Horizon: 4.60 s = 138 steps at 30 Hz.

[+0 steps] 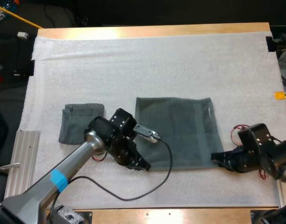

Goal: Pick towel from pile, fold and stack

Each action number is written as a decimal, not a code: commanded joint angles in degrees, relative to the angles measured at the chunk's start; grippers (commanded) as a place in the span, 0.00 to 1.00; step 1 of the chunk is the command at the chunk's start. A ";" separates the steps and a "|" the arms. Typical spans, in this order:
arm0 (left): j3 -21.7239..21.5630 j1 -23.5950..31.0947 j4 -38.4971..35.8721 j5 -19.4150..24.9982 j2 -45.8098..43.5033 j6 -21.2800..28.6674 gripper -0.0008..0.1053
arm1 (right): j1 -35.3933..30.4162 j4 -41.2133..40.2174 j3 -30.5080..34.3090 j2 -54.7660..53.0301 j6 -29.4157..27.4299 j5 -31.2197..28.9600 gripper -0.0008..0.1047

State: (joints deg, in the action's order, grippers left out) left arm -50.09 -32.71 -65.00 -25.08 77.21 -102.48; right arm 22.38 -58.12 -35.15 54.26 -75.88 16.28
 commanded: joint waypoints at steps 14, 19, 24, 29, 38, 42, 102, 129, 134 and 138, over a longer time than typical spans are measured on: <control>-0.05 7.00 13.54 -10.54 2.14 -2.71 0.01 | 0.00 18.39 -0.06 4.49 14.12 1.98 0.01; -0.05 11.45 19.69 -14.39 6.16 -4.92 0.01 | -0.12 27.49 -0.06 11.13 20.52 1.98 0.01; -0.05 13.34 24.47 -16.53 10.21 -6.96 0.01 | -0.12 36.23 -0.06 16.09 27.54 1.01 0.01; -0.05 13.39 29.92 -16.87 12.45 -9.78 0.01 | -0.12 41.29 -0.06 19.14 32.53 -0.92 0.01; -0.05 13.39 36.30 -11.26 12.59 -11.19 0.01 | -0.23 48.29 -0.06 21.34 34.71 -6.20 0.01; -0.05 13.39 36.87 -7.29 12.59 -11.18 0.01 | -0.23 49.32 -0.06 21.34 34.71 -8.88 0.01; -5.81 13.39 22.46 -4.64 -20.75 -6.46 0.63 | -0.23 36.84 -0.06 -0.06 6.17 -0.37 0.62; -4.90 13.39 5.22 -3.02 -32.96 -2.73 0.63 | -0.23 12.19 -9.70 -5.70 -0.85 -23.37 0.62; -4.90 13.39 5.22 -3.02 -32.91 -2.73 0.63 | -0.23 14.07 -9.70 2.00 -0.85 -22.50 0.62; -4.90 13.39 5.22 -3.02 -32.91 -3.10 0.63 | -1.11 17.13 -9.70 9.17 -0.85 -21.08 0.62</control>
State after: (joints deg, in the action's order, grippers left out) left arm -54.96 -19.34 -59.91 -28.61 44.32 -105.45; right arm 21.53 -41.46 -44.61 63.46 -76.08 -4.54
